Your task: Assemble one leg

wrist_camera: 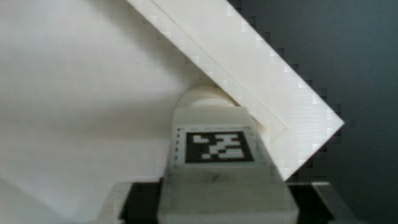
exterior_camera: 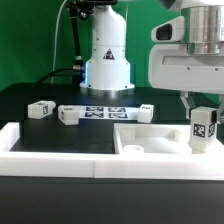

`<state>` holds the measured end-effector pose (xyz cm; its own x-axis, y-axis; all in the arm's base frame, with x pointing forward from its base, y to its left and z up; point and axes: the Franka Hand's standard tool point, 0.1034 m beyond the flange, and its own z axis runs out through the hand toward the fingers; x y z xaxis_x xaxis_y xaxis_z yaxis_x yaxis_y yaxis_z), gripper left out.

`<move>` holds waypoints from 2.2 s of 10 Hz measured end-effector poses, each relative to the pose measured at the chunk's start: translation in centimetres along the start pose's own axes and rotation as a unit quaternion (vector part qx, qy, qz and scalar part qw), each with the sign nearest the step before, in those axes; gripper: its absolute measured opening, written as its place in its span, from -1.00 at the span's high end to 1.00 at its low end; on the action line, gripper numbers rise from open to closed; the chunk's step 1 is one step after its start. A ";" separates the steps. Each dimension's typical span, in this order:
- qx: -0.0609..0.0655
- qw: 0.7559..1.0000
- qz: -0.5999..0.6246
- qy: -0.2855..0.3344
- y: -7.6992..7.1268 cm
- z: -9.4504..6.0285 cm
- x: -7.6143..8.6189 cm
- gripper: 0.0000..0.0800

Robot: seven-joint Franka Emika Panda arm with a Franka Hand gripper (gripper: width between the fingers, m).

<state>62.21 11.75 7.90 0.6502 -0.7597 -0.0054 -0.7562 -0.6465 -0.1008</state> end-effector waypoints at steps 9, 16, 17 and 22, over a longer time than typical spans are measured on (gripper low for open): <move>-0.028 0.949 -0.314 -0.016 -0.8 -0.1 -0.1 -0.62; -0.032 0.828 -0.560 -0.002 -1.3 0.1 0.5 -0.62; -0.033 0.814 -0.580 -0.004 -1.0 0.3 0.6 -0.62; -0.033 0.812 -0.582 -0.006 -0.8 0.4 0.6 0.27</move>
Offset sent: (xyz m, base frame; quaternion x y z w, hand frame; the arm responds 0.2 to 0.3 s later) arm 0.0035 -0.0012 0.0023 -0.0110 -0.0185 -0.0930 0.9954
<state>63.28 11.83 7.56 0.9278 0.3704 0.0446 0.3704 -0.9288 0.0089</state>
